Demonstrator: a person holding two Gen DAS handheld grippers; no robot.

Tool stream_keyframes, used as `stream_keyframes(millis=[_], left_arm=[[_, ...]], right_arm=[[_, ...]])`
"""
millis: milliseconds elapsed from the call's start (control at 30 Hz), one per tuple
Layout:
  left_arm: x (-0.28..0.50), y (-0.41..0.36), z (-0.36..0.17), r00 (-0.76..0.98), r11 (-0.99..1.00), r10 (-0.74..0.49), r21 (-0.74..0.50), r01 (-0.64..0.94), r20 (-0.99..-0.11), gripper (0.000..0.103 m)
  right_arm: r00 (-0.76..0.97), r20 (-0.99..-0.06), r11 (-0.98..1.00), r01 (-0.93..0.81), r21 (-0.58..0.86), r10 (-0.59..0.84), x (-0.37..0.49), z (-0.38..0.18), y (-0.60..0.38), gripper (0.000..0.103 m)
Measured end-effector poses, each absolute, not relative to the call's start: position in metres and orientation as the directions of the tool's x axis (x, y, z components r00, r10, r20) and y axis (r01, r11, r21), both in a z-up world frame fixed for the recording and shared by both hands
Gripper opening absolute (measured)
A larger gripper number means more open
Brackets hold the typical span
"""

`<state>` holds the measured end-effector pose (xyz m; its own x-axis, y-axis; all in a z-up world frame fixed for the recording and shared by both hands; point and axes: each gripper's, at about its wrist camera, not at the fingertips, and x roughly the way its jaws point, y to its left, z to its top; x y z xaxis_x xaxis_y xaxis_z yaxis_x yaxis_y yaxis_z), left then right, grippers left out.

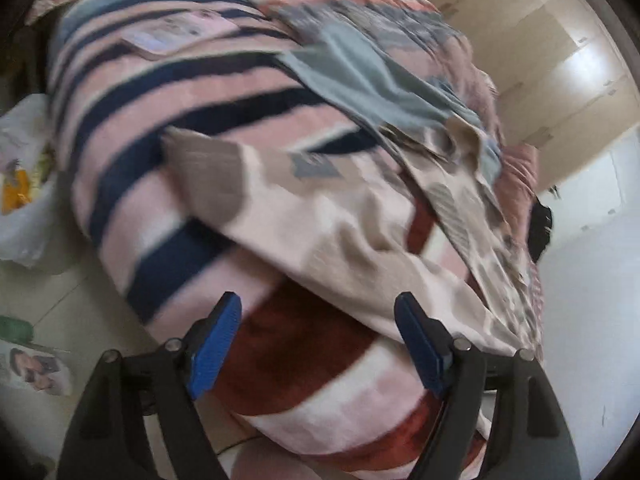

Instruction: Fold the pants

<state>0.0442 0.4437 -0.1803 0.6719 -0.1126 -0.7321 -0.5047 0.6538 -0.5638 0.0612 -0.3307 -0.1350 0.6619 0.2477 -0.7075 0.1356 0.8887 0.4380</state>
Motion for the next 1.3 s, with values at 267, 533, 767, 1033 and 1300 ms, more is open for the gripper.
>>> stream_keyframes(millis=[267,533,767,1033,1300], left_arm=[[0.106,0.44,-0.187,0.718,0.671,-0.05,-0.556,-0.491,-0.694,0.074],[0.122,0.426,-0.156,0.73,0.713,0.003,-0.51,-0.48,-0.683,0.006],[0.151,0.402,-0.069,0.768,0.817,0.055,-0.414,-0.402,-0.638,0.005],[0.252,0.414,-0.037,0.694,0.826,0.157,-0.292,-0.483,-0.703,0.005],[0.347,0.421,-0.069,0.577,0.808,0.176,-0.218,-0.548,-0.798,0.005]], right_arm=[[0.652,-0.668,0.839,0.091,0.537,0.357,0.053,-0.138,-0.328,0.062],[0.674,-0.626,0.807,0.076,0.586,0.392,0.087,-0.147,-0.325,0.045],[0.71,-0.597,0.872,-0.052,0.486,0.375,0.101,-0.093,-0.308,0.002],[0.729,-0.603,0.93,-0.131,0.344,0.325,0.189,-0.024,-0.3,0.002],[0.686,-0.7,0.971,-0.038,0.237,0.198,0.299,-0.032,-0.306,0.001]])
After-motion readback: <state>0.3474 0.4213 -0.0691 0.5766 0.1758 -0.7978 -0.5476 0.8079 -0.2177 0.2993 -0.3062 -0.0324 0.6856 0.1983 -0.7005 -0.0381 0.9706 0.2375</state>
